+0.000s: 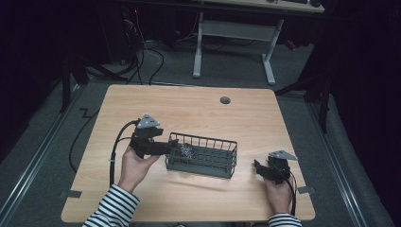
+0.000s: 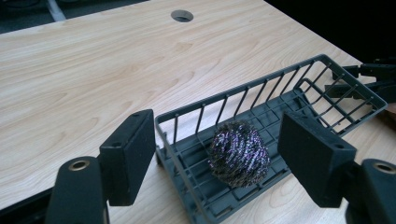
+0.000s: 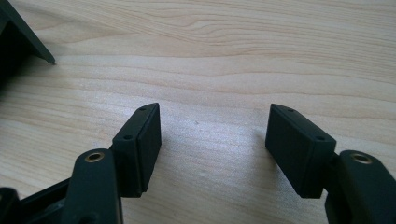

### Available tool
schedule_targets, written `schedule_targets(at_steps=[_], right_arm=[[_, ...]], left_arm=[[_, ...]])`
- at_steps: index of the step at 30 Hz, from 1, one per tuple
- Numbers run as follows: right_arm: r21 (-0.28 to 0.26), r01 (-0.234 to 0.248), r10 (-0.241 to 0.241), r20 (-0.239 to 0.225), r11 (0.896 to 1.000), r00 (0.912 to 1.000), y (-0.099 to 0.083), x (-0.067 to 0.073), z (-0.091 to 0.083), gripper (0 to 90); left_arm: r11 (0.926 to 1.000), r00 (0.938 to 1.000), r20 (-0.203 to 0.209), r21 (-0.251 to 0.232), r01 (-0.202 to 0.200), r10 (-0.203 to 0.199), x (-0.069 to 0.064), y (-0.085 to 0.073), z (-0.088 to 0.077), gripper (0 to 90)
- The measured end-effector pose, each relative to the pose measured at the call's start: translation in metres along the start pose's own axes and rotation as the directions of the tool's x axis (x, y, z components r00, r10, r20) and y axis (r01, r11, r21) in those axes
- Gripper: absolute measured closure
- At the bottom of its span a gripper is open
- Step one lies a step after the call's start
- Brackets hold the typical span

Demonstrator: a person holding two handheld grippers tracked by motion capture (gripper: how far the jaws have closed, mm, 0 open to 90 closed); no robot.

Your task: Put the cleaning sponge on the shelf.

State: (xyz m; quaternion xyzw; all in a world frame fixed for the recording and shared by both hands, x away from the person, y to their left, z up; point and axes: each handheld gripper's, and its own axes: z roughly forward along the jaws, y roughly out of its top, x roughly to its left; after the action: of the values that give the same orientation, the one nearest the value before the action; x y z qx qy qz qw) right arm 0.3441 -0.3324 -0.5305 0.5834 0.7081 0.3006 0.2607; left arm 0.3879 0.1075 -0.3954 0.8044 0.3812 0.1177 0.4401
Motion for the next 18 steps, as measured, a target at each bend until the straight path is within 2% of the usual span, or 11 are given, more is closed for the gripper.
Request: schedule_targets(at_steps=[14, 18], right_arm=[[0.0, -0.001, 0.001, -0.002, 1.0, 1.0, 0.0, 0.0, 0.0, 35.8], [0.0, 0.002, -0.002, -0.001, 1.0, 1.0, 0.0, 0.0, 0.0, 35.7]], left_arm=[[0.9977, 0.9968, -0.054, -0.037, 0.056, -0.058, 0.024, -0.017, -0.03, 28.2], [0.9972, 0.9945, -0.076, -0.025, 0.071, -0.072, 0.03, -0.027, -0.033, 28.2]])
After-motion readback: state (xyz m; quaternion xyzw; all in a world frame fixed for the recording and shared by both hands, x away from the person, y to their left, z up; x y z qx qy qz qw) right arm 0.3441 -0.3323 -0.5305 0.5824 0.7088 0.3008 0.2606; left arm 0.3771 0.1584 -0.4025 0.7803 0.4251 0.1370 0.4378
